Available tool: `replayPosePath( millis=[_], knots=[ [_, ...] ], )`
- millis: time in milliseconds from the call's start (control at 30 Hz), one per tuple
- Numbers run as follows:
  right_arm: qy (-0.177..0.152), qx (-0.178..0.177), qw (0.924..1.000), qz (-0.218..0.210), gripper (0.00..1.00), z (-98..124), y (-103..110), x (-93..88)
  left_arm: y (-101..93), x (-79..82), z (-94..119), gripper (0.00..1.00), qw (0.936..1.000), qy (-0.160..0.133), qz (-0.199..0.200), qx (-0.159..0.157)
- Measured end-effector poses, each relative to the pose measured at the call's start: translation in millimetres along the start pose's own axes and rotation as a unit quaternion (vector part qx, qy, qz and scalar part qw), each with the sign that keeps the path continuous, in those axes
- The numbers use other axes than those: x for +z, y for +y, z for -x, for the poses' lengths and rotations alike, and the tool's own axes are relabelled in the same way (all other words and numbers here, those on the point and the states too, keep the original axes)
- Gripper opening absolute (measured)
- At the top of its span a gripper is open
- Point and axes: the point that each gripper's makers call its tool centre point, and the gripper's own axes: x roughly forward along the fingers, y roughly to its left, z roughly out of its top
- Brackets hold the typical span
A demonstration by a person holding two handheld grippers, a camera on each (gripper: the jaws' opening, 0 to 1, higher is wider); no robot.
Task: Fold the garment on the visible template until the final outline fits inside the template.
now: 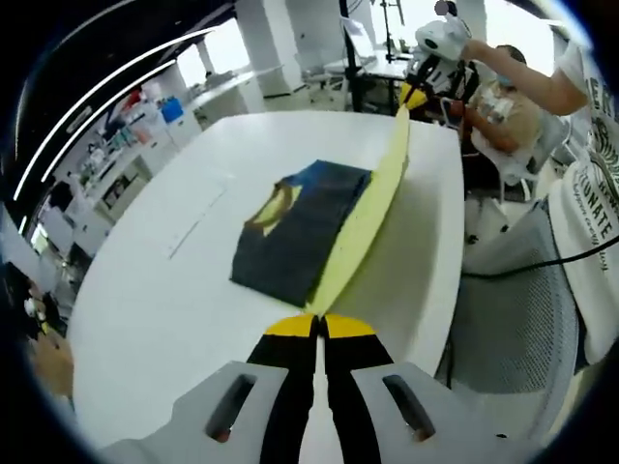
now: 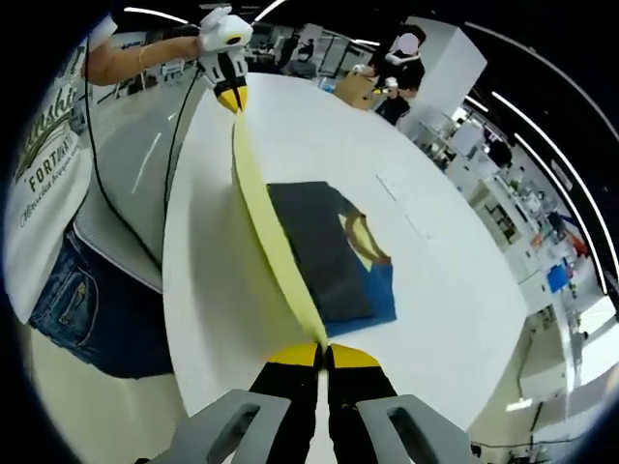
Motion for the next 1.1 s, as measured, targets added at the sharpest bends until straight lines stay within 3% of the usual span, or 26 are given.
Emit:
replayPosePath(
  millis=[233, 767, 1100],
  knots=[
    [-0.002, -0.024, 0.9997, 0.001, 0.0, -14, -23, 4.5, 30.4, 6.5, -13, 0.0, 0.9992, -0.002, -0.015, 0.037],
    [0.021, -0.078, 0.9964, 0.024, 0.0, -45, -78, 10.3, 82.3, 25.9, -36, 0.0, 0.9972, -0.021, -0.008, 0.072],
    [0.03, -0.12, 0.9922, 0.014, 0.0, -62, -113, 16.8, 111.2, 34.3, -52, 0.0, 0.995, -0.028, 0.0, 0.096]
  ],
)
